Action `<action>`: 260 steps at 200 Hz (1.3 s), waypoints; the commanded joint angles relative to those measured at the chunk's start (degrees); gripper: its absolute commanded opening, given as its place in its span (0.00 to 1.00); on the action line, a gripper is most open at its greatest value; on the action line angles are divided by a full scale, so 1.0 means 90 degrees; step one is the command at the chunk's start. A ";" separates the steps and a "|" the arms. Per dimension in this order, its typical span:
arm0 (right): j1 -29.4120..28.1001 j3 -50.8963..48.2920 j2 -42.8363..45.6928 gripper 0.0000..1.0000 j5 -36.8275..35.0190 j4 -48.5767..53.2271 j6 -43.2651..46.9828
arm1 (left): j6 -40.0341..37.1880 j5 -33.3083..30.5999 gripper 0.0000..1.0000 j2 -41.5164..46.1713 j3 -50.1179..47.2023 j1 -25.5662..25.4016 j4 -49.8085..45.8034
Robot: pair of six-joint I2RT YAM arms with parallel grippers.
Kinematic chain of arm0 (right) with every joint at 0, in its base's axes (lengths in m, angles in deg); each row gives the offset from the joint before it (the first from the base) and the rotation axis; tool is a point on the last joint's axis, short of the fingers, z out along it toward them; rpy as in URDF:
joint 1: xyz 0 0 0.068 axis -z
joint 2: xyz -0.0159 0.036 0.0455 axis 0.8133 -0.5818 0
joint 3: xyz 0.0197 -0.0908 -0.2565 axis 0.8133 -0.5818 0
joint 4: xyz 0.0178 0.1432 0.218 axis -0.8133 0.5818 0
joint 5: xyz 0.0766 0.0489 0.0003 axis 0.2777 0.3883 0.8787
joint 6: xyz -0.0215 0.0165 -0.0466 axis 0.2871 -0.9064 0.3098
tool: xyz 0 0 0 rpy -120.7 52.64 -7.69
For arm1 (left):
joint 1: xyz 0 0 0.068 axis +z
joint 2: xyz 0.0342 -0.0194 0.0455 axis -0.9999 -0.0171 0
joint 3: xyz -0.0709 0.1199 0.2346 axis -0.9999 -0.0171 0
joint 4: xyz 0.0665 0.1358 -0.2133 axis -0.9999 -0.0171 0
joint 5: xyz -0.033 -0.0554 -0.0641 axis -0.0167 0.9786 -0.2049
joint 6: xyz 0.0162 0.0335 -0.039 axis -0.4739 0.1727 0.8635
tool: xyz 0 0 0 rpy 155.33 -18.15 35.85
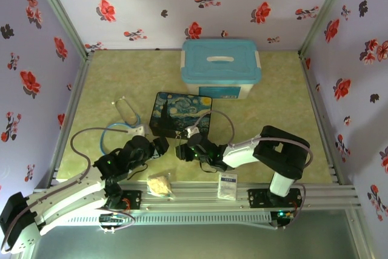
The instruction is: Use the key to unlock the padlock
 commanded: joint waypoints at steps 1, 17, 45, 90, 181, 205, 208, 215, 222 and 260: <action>-0.0014 -0.0050 -0.0191 0.41 -0.0058 0.0294 0.0110 | -0.0030 -0.0029 0.64 -0.0005 -0.0038 0.0034 0.0157; -0.0014 -0.0038 -0.0280 0.39 -0.0041 0.0201 0.0109 | -0.0096 -0.0050 0.64 -0.0005 0.0012 0.0044 0.0128; -0.0013 -0.0140 -0.0437 0.30 -0.0006 -0.0185 -0.0049 | -0.0160 -0.0074 0.64 -0.0013 0.0074 0.0083 0.0105; 0.0010 -0.0451 -0.0445 0.17 0.0077 -0.0884 -0.0503 | -0.0405 -0.0102 0.64 -0.0063 0.0253 0.0171 -0.0011; 0.0147 -0.1150 -0.0397 0.08 -0.0052 -0.1997 -0.2154 | -0.2381 -0.0120 0.71 -0.1741 0.1663 0.1501 0.0356; 0.0071 -0.1247 -0.0429 0.08 -0.0190 -0.2286 -0.2533 | -0.2774 0.0010 0.72 -0.2501 0.1842 0.1884 0.0832; 0.0059 -0.1246 -0.0423 0.08 -0.0219 -0.2265 -0.2579 | -0.2837 0.0021 0.72 -0.2585 0.1860 0.1909 0.0893; 0.0026 -0.1259 -0.0420 0.08 -0.0302 -0.2211 -0.2699 | -0.3013 0.0073 0.73 -0.2780 0.1920 0.1951 0.1060; -0.0001 -0.1278 -0.0429 0.08 -0.0404 -0.2173 -0.2820 | -0.3195 0.0174 0.73 -0.2963 0.1973 0.2006 0.1211; -0.0079 -0.1406 -0.0853 0.06 -0.0634 -0.2826 -0.3389 | -0.3460 0.0913 0.73 -0.3710 0.2239 0.2373 0.1655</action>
